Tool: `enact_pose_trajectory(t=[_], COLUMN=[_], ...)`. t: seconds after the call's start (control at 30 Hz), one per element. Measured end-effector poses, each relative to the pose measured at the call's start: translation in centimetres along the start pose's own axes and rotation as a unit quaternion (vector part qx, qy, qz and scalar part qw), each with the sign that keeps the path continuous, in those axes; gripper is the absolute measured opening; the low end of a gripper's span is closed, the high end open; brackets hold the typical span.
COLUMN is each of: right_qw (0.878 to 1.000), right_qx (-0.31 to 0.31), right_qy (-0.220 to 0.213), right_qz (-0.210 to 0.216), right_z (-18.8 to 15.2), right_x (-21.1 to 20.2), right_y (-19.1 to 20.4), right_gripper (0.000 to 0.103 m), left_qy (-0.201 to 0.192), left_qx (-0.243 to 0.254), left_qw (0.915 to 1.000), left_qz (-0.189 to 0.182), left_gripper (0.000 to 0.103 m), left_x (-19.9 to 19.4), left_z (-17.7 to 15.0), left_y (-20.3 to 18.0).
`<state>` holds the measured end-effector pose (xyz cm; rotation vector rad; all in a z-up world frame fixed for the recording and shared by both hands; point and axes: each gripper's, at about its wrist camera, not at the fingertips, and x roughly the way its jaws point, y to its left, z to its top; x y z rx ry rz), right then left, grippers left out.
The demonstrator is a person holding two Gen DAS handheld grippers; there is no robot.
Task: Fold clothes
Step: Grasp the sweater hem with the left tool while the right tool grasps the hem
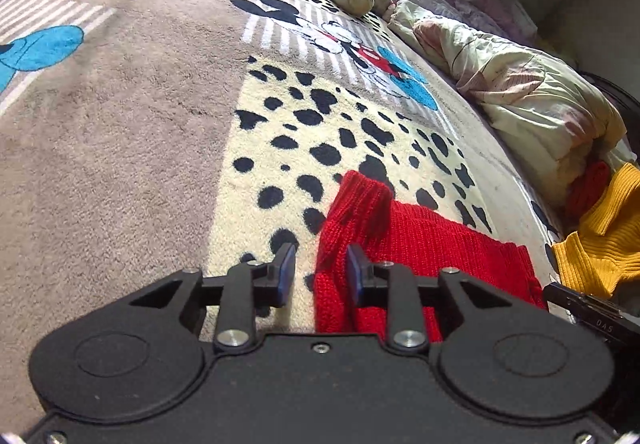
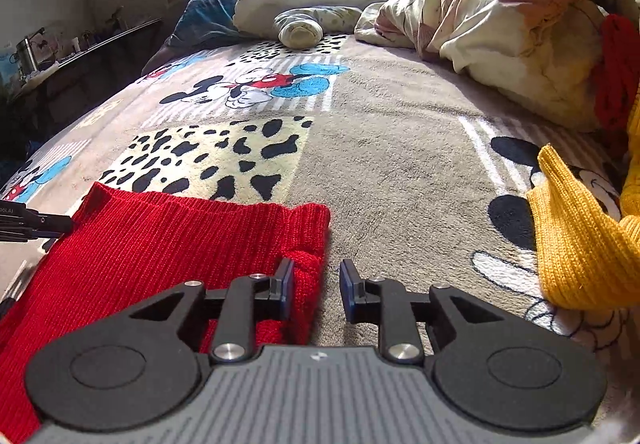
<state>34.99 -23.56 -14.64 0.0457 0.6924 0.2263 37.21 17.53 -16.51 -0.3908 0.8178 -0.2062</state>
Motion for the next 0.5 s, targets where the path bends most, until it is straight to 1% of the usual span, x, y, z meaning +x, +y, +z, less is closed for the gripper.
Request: enact_pose_trajectory(t=[0.07,0.13,0.2,0.23,0.27,0.33,0.4,0.43,0.47,0.5], right_qw=[1.000,0.999,0.997,0.997,0.997,0.997,0.996,0.995,0.995,0.996], right_qx=[-0.015,-0.043,-0.076,-0.081,-0.075,-0.074,-0.086,-0.083,-0.073,-0.060], right_qy=[-0.015,-0.024,-0.016,-0.008,0.001,0.012,0.037,0.052,0.057,0.057], right_qz=[-0.003,-0.001,-0.005,0.001,0.011,0.019,0.011,0.018,0.027,0.030], right_z=[-0.3,-0.5,-0.4,-0.3,-0.2,0.3,0.6,0.7,0.6,0.8], right_x=[-1.4,-2.4,-2.4,-2.1,-1.6,-0.4,1.4,2.3,2.8,3.0], right_y=[0.7,2.0,3.5,3.9,3.9,4.1,4.0,3.7,3.5,3.2], right_gripper=[0.026,0.028,0.039,0.050,0.058,0.058,0.057,0.048,0.029,0.023], left_qy=[-0.009,-0.006,-0.002,0.000,0.002,0.006,0.009,0.011,0.013,0.015], left_qx=[0.006,0.022,0.037,0.045,0.053,0.068,0.083,0.091,0.099,0.106], left_qw=[0.9999,0.9997,0.9992,0.9988,0.9984,0.9974,0.9961,0.9954,0.9946,0.9937], left_qz=[0.007,0.011,0.015,0.017,0.019,0.023,0.027,0.029,0.031,0.033], left_gripper=[0.026,0.026,0.028,0.031,0.033,0.033,0.038,0.040,0.038,0.037], left_x=[-1.1,-0.5,0.0,0.3,0.6,1.2,1.8,2.1,2.4,2.7], left_z=[-0.2,-0.2,-0.2,-0.2,-0.2,-0.2,-0.2,-0.2,-0.2,-0.2], left_y=[-0.2,-0.8,-1.3,-1.6,-1.8,-2.4,-2.9,-3.2,-3.4,-3.7])
